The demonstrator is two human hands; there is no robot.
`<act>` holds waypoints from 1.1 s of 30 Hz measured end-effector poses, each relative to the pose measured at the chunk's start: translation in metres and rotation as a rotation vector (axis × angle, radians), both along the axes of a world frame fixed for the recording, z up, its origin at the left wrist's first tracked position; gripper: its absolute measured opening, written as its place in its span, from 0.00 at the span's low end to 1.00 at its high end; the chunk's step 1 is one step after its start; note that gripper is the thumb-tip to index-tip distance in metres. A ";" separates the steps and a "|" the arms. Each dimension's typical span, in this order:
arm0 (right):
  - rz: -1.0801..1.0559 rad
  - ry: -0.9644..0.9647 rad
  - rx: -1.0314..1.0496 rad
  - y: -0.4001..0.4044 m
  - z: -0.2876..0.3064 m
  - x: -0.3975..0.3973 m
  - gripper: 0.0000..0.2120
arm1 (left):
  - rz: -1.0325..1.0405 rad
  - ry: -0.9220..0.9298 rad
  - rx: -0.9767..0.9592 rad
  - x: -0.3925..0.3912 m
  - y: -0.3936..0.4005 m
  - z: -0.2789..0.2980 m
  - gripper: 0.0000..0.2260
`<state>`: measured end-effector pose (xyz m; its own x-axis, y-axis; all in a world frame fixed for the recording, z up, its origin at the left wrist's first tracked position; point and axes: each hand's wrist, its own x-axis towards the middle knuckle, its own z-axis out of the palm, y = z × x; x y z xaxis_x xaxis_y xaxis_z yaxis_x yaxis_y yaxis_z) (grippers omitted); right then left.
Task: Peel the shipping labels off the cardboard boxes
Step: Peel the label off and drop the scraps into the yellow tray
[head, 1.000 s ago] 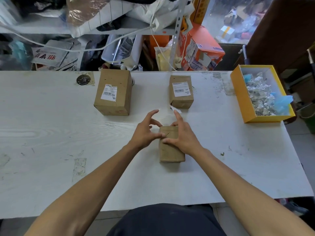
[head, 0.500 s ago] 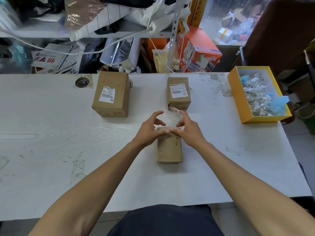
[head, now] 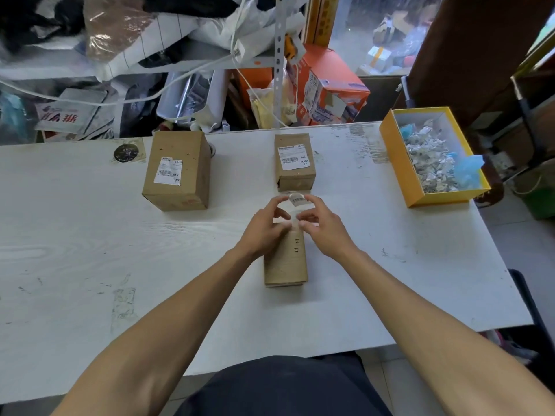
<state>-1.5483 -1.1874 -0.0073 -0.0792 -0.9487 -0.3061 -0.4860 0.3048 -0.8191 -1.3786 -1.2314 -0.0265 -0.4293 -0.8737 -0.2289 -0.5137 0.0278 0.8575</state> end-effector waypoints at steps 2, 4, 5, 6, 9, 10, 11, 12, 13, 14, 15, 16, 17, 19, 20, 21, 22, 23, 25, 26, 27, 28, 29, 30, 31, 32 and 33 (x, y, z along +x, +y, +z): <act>0.084 -0.036 0.040 0.006 0.002 -0.003 0.36 | -0.140 -0.043 -0.050 0.000 0.003 0.004 0.38; 0.173 -0.049 0.068 0.015 0.003 -0.008 0.45 | -0.252 -0.171 -0.122 0.003 0.007 0.007 0.49; 0.212 -0.046 0.075 0.019 0.003 -0.011 0.50 | -0.295 -0.233 -0.149 0.004 0.010 0.008 0.54; 0.246 -0.035 0.076 0.024 0.003 -0.013 0.55 | -0.327 -0.268 -0.169 0.006 0.014 0.009 0.59; 0.317 0.002 0.064 0.038 -0.001 -0.016 0.65 | -0.357 -0.273 -0.199 0.008 0.029 0.007 0.66; 0.336 0.019 0.065 0.042 -0.004 -0.016 0.66 | -0.348 -0.272 -0.204 0.009 0.034 0.005 0.67; 0.348 0.035 0.067 0.045 -0.006 -0.016 0.66 | -0.326 -0.259 -0.195 0.010 0.038 0.004 0.66; 0.346 0.044 0.068 0.046 -0.007 -0.015 0.65 | -0.291 -0.224 -0.168 0.011 0.041 0.002 0.66; 0.324 0.046 0.063 0.046 -0.008 -0.014 0.63 | -0.244 -0.170 -0.127 0.012 0.041 0.001 0.65; 0.287 0.047 0.051 0.045 -0.008 -0.013 0.61 | -0.195 -0.115 -0.082 0.013 0.040 0.001 0.64; 0.242 0.047 0.037 0.042 -0.007 -0.013 0.58 | -0.153 -0.075 -0.051 0.012 0.038 0.002 0.62; 0.197 0.046 0.020 0.039 -0.006 -0.012 0.54 | -0.116 -0.055 -0.040 0.011 0.036 0.002 0.59; 0.152 0.052 0.003 0.035 -0.005 -0.011 0.50 | -0.073 -0.050 -0.042 0.010 0.035 0.003 0.55; 0.080 0.084 -0.023 0.027 -0.005 -0.007 0.44 | 0.009 -0.060 -0.067 0.007 0.033 0.004 0.46; 0.059 0.104 -0.030 0.024 -0.005 -0.004 0.42 | 0.022 -0.070 -0.082 0.006 0.032 0.005 0.42; 0.045 0.121 -0.033 0.020 -0.006 -0.002 0.39 | 0.017 -0.072 -0.091 0.005 0.030 0.007 0.39; 0.042 0.136 -0.040 0.017 -0.006 0.001 0.38 | -0.002 -0.064 -0.087 0.006 0.029 0.007 0.37; 0.049 0.150 -0.048 0.015 -0.005 0.003 0.38 | -0.027 -0.047 -0.069 0.009 0.029 0.009 0.38; 0.096 0.154 -0.053 0.016 -0.003 0.007 0.45 | -0.086 -0.032 -0.024 0.023 0.031 0.010 0.46; 0.144 0.146 -0.039 0.019 -0.001 0.007 0.50 | -0.124 -0.049 -0.013 0.031 0.034 0.009 0.52; 0.208 0.151 -0.023 0.023 0.000 0.007 0.54 | -0.161 -0.097 -0.022 0.040 0.038 0.007 0.56; 0.275 0.175 -0.007 0.028 0.001 0.008 0.57 | -0.190 -0.154 -0.040 0.046 0.040 0.005 0.59; 0.324 0.200 0.005 0.031 0.001 0.009 0.58 | -0.202 -0.196 -0.051 0.051 0.041 0.003 0.60; 0.336 0.210 0.008 0.033 0.000 0.010 0.56 | -0.186 -0.218 -0.055 0.052 0.041 0.000 0.60; 0.309 0.206 0.003 0.034 -0.001 0.011 0.54 | -0.150 -0.228 -0.060 0.050 0.038 0.000 0.58; 0.259 0.200 -0.003 0.032 -0.002 0.012 0.50 | -0.104 -0.236 -0.067 0.046 0.036 0.001 0.55; 0.202 0.197 -0.004 0.030 -0.001 0.014 0.45 | -0.064 -0.243 -0.077 0.041 0.033 0.004 0.51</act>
